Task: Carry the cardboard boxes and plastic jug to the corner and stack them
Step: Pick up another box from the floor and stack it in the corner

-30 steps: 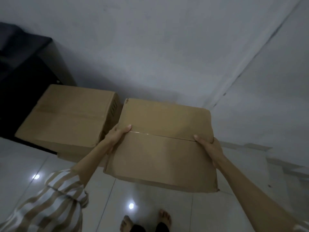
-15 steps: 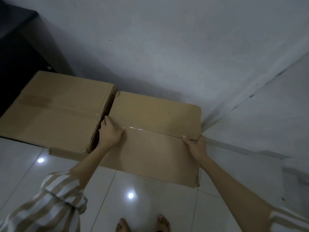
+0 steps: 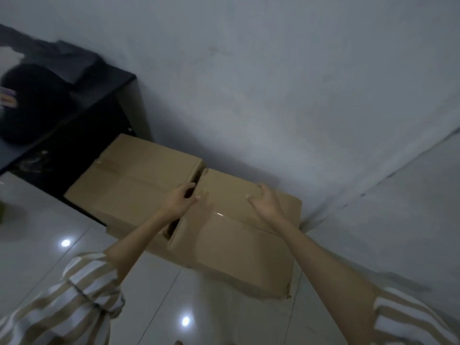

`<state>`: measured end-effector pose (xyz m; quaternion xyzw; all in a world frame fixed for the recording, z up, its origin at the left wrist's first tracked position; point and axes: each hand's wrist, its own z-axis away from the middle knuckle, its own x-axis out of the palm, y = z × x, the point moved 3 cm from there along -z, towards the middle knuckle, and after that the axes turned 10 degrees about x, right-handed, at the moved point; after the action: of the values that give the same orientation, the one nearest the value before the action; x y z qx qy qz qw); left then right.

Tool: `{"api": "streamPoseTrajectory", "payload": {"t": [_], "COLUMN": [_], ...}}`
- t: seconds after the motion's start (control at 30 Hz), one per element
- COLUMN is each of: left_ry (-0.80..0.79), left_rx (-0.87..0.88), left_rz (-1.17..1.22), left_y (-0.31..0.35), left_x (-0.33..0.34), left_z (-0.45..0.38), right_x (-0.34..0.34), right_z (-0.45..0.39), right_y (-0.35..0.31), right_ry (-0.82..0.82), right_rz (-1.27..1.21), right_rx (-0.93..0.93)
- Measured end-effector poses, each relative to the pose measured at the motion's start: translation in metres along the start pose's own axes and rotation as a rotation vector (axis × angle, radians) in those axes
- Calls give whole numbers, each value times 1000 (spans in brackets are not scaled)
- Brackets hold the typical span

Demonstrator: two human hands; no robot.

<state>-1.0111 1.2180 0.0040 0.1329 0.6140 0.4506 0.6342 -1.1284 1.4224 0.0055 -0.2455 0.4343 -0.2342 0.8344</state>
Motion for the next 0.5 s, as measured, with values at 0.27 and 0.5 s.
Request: {"api": "streamPoseTrajectory", "payload": {"t": [0.27, 0.5], "left_ry": [230, 282], "left_rx": [28, -35], "left_rz": [-21, 94], "left_y": [23, -10], "left_x": [-121, -179], "left_z": [63, 142], "right_x": [14, 85], "right_z": [73, 132], "right_y": [-130, -163], "right_ry": [-188, -312], "right_rz": [-30, -50], "right_rx": [-260, -267]}}
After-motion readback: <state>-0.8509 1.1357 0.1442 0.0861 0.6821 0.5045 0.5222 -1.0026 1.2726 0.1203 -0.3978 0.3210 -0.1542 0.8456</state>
